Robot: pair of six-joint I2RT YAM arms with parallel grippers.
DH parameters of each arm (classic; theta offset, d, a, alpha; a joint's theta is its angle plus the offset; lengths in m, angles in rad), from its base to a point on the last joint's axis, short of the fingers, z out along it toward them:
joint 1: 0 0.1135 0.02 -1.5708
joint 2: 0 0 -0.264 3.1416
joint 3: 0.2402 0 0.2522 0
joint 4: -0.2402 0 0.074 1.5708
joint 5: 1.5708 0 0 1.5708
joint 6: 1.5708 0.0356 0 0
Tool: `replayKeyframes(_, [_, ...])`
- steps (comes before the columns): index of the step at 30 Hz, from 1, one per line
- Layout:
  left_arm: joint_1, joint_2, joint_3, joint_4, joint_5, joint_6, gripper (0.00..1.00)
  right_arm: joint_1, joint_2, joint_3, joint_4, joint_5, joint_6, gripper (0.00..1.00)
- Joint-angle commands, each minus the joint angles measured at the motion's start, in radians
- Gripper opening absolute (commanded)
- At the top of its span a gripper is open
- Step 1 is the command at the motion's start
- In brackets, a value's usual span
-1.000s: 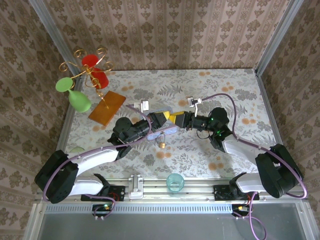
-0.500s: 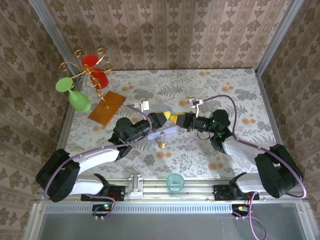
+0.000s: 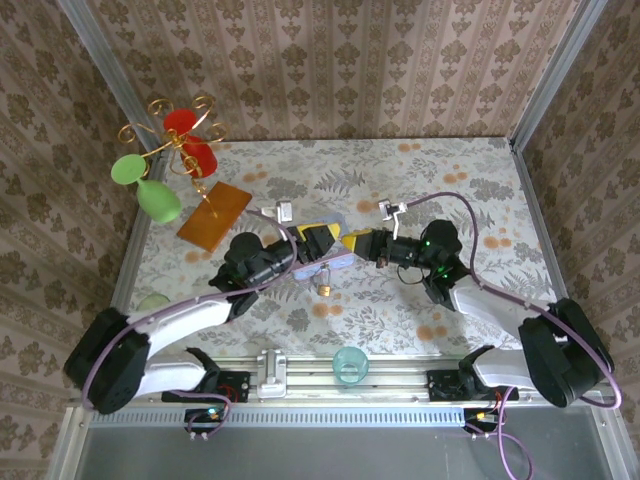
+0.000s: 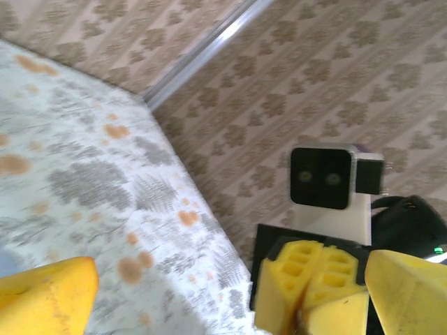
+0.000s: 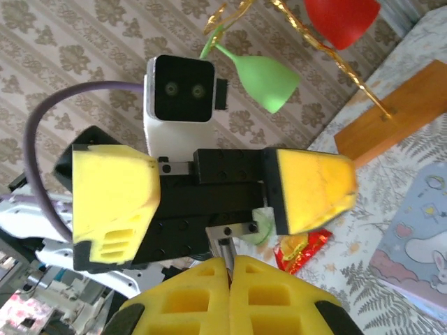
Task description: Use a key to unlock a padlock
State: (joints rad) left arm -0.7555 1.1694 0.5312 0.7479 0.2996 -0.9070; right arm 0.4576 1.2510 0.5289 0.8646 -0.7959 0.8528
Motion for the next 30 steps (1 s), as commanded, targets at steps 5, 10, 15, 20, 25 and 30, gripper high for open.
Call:
replayKeyframes(5, [0.001, -0.143, 0.091, -0.647, -0.102, 0.201, 1.0, 0.004, -0.157, 0.007, -0.544, 0.245, -0.251, 0.0])
replayKeyframes(10, [-0.063, -0.141, -0.006, -0.633, -0.141, 0.13, 0.96, 0.003, -0.192, -0.042, -0.582, 0.289, -0.257, 0.0])
replayKeyframes(15, [-0.12, -0.086, -0.058, -0.58, -0.188, 0.093, 0.84, 0.004, -0.202, -0.073, -0.611, 0.315, -0.258, 0.0])
replayKeyframes(20, [-0.143, 0.048, -0.051, -0.521, -0.195, 0.079, 0.91, 0.004, -0.202, -0.09, -0.612, 0.311, -0.261, 0.0])
replayKeyframes(25, [-0.152, 0.175, -0.004, -0.516, -0.24, 0.099, 1.0, 0.006, -0.198, -0.111, -0.595, 0.318, -0.252, 0.0])
replayKeyframes(30, [-0.145, 0.241, 0.009, -0.461, -0.268, 0.142, 1.0, 0.007, -0.211, -0.137, -0.579, 0.326, -0.246, 0.0])
